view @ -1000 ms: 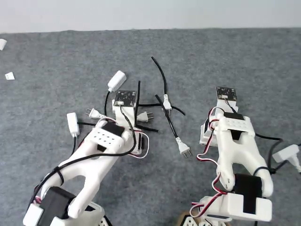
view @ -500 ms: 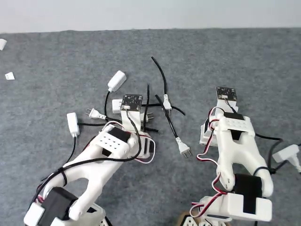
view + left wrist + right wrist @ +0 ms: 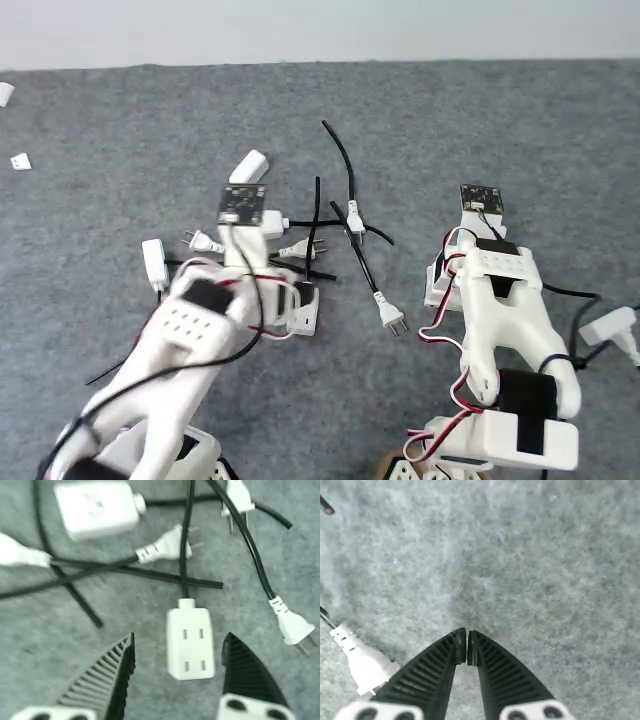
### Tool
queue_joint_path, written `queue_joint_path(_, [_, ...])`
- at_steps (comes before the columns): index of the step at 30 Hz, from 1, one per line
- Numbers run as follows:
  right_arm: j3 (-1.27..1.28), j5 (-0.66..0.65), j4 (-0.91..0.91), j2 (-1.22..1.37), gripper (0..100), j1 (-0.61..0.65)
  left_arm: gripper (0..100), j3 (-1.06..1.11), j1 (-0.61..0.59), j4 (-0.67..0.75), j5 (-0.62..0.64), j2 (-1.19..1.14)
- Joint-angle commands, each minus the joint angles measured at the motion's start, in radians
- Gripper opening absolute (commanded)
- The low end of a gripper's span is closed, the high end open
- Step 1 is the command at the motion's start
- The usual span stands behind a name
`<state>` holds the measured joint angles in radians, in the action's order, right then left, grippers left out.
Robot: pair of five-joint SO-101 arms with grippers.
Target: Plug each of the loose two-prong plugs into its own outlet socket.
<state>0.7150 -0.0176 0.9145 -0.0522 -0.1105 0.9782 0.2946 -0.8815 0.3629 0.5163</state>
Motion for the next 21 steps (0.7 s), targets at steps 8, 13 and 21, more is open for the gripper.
queue_joint_path(8, [-0.330,-0.061,0.202,0.038,0.9,0.217,26,0.056,-0.238,0.080,-0.144,0.029])
queue_joint_path(13, [-0.443,-0.069,0.240,0.162,0.9,0.309,26,-0.047,-0.311,0.123,-0.146,-0.167])
queue_joint_path(21, [-0.459,-0.112,0.275,0.226,8.5,0.364,26,-0.105,-0.313,0.123,-0.147,-0.258])
